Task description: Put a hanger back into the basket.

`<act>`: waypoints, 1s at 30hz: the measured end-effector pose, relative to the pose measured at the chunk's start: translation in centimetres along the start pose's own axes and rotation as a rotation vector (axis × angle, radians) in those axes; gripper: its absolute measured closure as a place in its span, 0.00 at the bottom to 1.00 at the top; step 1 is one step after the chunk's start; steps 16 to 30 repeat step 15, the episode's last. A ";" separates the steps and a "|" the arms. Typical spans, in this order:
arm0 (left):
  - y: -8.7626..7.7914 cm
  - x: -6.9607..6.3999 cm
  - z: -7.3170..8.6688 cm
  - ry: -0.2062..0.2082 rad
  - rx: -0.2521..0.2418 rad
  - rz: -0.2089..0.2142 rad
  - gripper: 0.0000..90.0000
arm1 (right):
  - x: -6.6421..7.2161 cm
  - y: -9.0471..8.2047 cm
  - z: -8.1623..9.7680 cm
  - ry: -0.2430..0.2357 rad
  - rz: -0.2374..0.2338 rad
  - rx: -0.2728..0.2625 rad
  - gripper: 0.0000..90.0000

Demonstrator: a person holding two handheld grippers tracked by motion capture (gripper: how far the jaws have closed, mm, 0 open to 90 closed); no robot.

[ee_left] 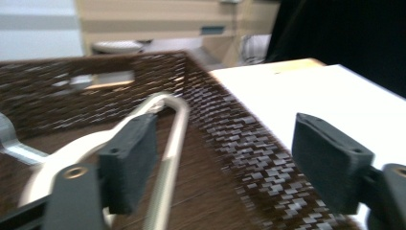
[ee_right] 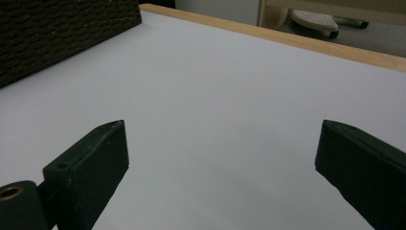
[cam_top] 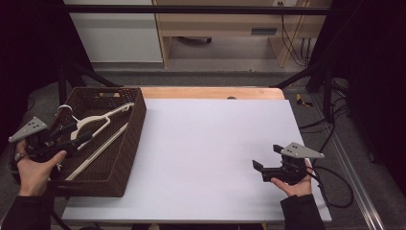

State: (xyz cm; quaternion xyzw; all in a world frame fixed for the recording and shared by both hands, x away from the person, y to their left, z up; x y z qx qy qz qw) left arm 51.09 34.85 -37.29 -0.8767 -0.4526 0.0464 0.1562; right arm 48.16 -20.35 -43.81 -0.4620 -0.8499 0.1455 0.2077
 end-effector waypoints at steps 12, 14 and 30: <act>2.4 -8.0 0.2 0.077 0.015 0.144 0.12 | 0.1 -0.4 -0.3 -0.004 -0.009 -0.031 0.03; 2.8 -8.4 0.5 0.085 0.021 0.146 0.12 | 0.0 -0.4 -0.3 -0.004 -0.007 -0.035 0.03; 2.8 -8.4 0.5 0.085 0.021 0.146 0.12 | 0.0 -0.5 -0.4 -0.005 -0.008 -0.037 0.03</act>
Point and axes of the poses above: each handheld gripper's, and its own axes: y roughly forward along the jaws, z roughly out of its underside, x roughly to its left, the point moved 8 cm from there along y, roughly forward along the jaws, and after that the axes turned 11 degrees about y, right-handed, at the moved point
